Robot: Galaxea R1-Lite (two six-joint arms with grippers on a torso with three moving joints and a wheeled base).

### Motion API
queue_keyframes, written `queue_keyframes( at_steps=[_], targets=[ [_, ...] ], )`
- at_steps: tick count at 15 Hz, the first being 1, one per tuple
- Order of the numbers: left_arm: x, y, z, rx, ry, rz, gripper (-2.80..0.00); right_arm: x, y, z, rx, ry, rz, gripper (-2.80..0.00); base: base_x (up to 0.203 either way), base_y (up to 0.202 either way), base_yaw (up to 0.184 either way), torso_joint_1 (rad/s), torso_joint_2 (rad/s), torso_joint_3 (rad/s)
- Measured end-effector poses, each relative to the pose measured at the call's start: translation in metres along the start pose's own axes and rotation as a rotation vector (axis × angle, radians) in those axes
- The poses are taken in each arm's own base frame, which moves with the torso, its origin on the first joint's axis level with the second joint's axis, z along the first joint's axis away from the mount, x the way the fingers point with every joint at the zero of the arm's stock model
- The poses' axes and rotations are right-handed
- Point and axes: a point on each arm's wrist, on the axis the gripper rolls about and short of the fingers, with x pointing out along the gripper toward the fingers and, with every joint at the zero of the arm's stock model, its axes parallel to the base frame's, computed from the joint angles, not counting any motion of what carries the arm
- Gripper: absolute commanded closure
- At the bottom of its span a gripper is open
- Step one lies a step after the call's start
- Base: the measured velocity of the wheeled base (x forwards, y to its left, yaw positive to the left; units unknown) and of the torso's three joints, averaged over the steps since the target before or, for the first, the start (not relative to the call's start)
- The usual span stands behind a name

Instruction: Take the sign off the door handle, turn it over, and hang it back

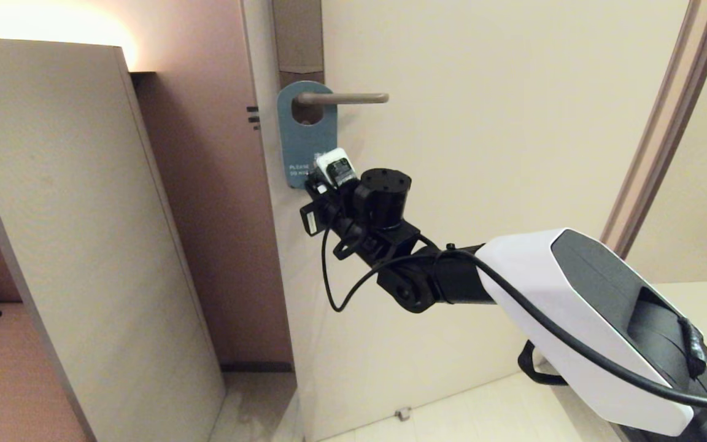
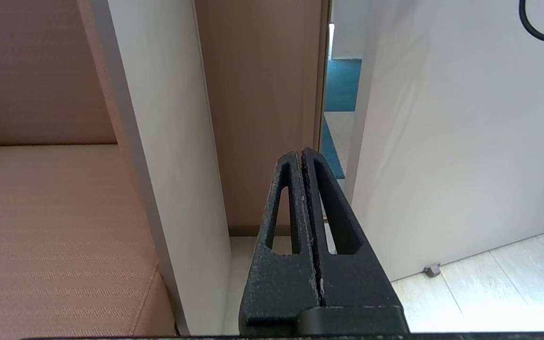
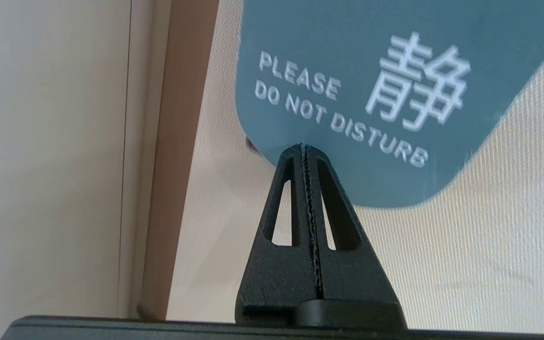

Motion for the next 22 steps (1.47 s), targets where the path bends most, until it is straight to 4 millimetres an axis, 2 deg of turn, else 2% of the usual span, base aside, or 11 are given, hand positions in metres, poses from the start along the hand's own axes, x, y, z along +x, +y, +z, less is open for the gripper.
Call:
queue_keyframes(
  at_steps=[3,6,9,11,13,16,20,22],
  targets=[
    [0.000,0.000,0.000,0.000,0.000,0.000,0.00,-0.010,-0.002,0.001,-0.005,0.040,0.007,0.00,0.000,0.000,0.000,0.000,0.00,0.000],
    [0.000,0.000,0.000,0.000,0.000,0.000,0.00,-0.024,-0.010,0.011,-0.014,0.068,-0.002,0.00,0.000,0.000,0.000,0.000,0.00,0.000],
    [0.000,0.000,0.000,0.000,0.000,0.001,0.00,-0.044,-0.019,0.021,-0.028,0.113,-0.029,0.00,0.000,0.000,0.000,0.000,0.00,0.000],
    [0.000,0.000,0.000,0.000,0.000,0.001,0.00,-0.062,-0.033,0.028,-0.040,0.152,-0.079,0.00,0.000,0.000,0.000,0.000,0.00,0.000],
    [0.000,0.000,0.000,0.000,0.000,0.001,0.00,-0.081,-0.054,0.037,-0.060,0.180,-0.148,0.00,0.000,0.000,0.000,0.000,0.00,0.000],
    [0.000,0.000,0.000,0.001,0.001,0.000,0.00,-0.114,-0.099,0.052,-0.097,0.207,-0.260,0.00,0.000,0.000,0.000,0.000,0.00,0.000],
    [0.000,0.000,0.000,0.000,0.000,0.000,0.00,-0.168,-0.155,0.063,-0.121,0.258,-0.431,0.00,0.000,0.000,0.000,0.000,0.00,0.000],
    [0.000,0.000,0.000,0.000,0.001,0.000,0.00,-0.195,-0.176,0.069,-0.133,0.278,-0.526,0.00,0.000,0.000,0.000,0.000,0.00,0.000]
  ],
)
